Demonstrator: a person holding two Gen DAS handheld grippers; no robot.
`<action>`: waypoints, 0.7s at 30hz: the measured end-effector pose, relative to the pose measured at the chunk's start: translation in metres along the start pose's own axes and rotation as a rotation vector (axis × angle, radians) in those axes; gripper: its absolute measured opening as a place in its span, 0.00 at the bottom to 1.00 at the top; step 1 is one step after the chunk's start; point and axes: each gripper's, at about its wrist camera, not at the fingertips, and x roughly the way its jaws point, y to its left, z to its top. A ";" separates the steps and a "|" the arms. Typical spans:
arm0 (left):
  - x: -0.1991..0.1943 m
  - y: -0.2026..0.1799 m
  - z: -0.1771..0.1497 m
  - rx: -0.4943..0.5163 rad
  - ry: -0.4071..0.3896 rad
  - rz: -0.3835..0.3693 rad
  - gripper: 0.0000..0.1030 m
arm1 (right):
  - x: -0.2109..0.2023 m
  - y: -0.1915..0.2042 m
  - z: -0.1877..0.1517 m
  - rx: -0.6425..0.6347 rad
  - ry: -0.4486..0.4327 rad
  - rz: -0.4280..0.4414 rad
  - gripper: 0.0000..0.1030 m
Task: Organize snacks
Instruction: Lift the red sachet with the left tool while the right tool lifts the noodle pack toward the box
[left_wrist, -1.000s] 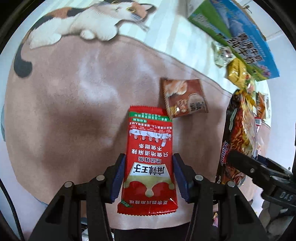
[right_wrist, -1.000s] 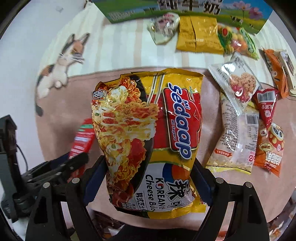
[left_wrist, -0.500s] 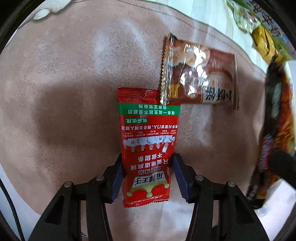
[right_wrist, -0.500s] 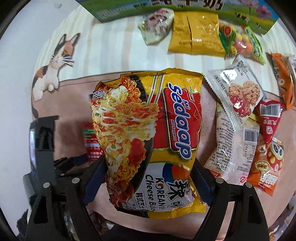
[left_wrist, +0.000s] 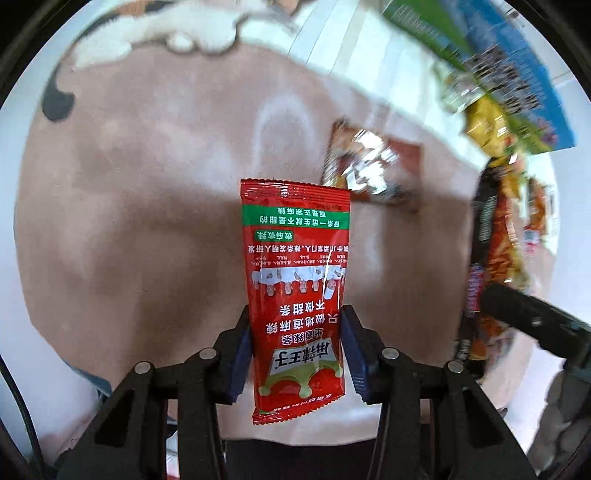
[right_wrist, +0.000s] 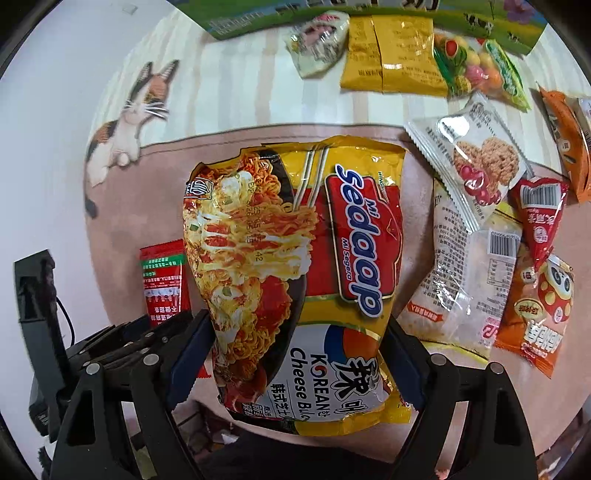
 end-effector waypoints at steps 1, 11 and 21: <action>-0.012 -0.003 0.001 0.007 -0.018 -0.004 0.40 | -0.009 0.000 -0.001 -0.005 -0.010 0.014 0.86; -0.120 -0.087 0.070 0.147 -0.217 -0.090 0.40 | -0.127 -0.025 0.017 -0.001 -0.181 0.116 0.86; -0.125 -0.207 0.247 0.278 -0.237 -0.157 0.41 | -0.241 -0.077 0.144 0.017 -0.375 0.064 0.86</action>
